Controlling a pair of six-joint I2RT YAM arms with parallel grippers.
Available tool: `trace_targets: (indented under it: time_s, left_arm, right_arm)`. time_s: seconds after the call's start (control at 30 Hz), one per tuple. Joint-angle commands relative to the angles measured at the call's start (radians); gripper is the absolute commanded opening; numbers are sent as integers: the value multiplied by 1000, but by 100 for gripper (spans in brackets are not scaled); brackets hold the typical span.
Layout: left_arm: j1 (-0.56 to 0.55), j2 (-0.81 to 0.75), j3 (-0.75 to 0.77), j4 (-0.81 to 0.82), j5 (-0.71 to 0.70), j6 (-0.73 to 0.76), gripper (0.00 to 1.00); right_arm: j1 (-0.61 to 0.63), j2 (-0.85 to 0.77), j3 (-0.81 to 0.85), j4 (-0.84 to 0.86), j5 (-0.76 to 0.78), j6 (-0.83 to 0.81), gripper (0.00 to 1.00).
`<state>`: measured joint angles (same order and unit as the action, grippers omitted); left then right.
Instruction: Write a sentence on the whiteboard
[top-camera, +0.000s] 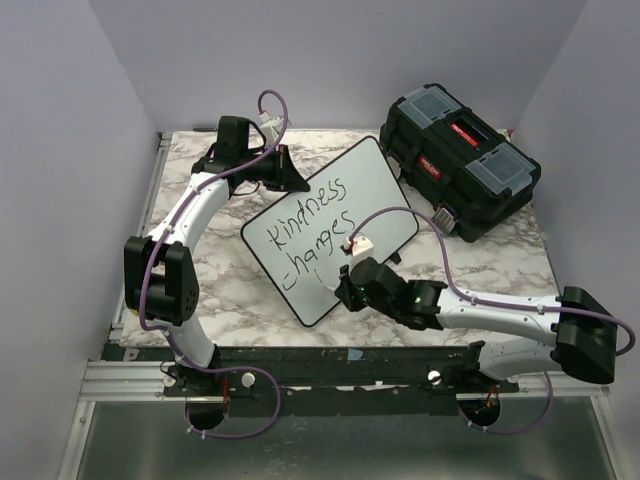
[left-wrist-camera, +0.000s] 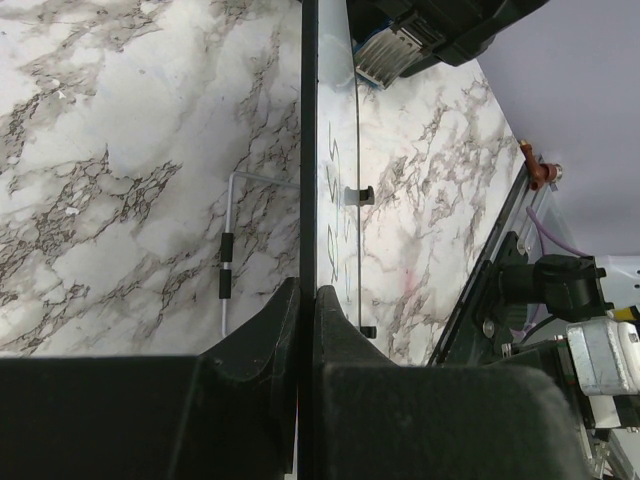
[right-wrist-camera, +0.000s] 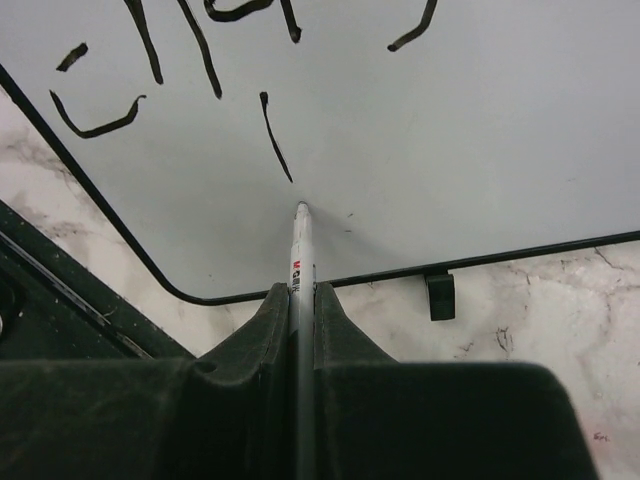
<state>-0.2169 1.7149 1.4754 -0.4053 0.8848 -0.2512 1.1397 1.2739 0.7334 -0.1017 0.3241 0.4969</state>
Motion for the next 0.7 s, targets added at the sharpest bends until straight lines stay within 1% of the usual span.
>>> trace_targets:
  time_s: [0.0, 0.4, 0.67]
  left_arm:
    - [-1, 6, 12, 43, 18, 47, 0]
    - [-1, -1, 9, 44, 19, 47, 0]
    - [-1, 1, 11, 45, 19, 47, 0]
  right_arm:
    - [14, -34, -19, -31, 7, 33, 1]
    - [14, 23, 64, -66, 129, 16, 1]
    - [13, -5, 73, -41, 144, 2, 1]
